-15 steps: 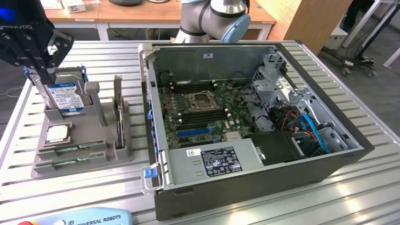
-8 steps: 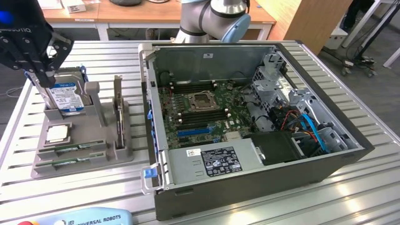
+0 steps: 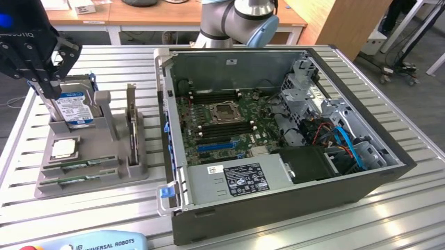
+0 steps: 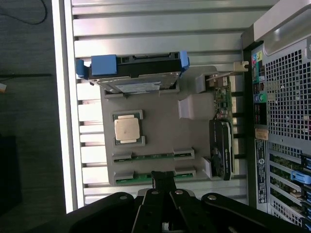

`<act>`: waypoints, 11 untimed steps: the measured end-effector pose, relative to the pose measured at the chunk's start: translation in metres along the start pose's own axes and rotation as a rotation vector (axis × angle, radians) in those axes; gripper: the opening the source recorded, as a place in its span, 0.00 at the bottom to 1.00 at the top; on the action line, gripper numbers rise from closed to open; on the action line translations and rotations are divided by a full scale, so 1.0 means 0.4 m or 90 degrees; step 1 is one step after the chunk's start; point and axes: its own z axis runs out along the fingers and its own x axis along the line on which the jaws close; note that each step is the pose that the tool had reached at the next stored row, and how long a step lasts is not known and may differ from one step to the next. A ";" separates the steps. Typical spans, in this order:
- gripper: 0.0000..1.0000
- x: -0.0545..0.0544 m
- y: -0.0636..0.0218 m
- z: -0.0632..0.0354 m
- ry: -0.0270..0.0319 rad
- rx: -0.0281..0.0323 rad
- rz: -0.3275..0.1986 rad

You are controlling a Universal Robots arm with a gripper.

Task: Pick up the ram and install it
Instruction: 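Pick up the ram and move it above insertion slot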

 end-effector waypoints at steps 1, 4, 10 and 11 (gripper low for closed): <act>0.10 0.000 0.000 0.000 0.0000 0.0000 0.000; 0.10 0.000 0.000 0.000 0.0000 0.0000 0.000; 0.10 0.000 0.000 0.000 0.0000 0.0000 -0.001; 0.10 0.000 0.000 0.000 0.0001 0.0000 -0.003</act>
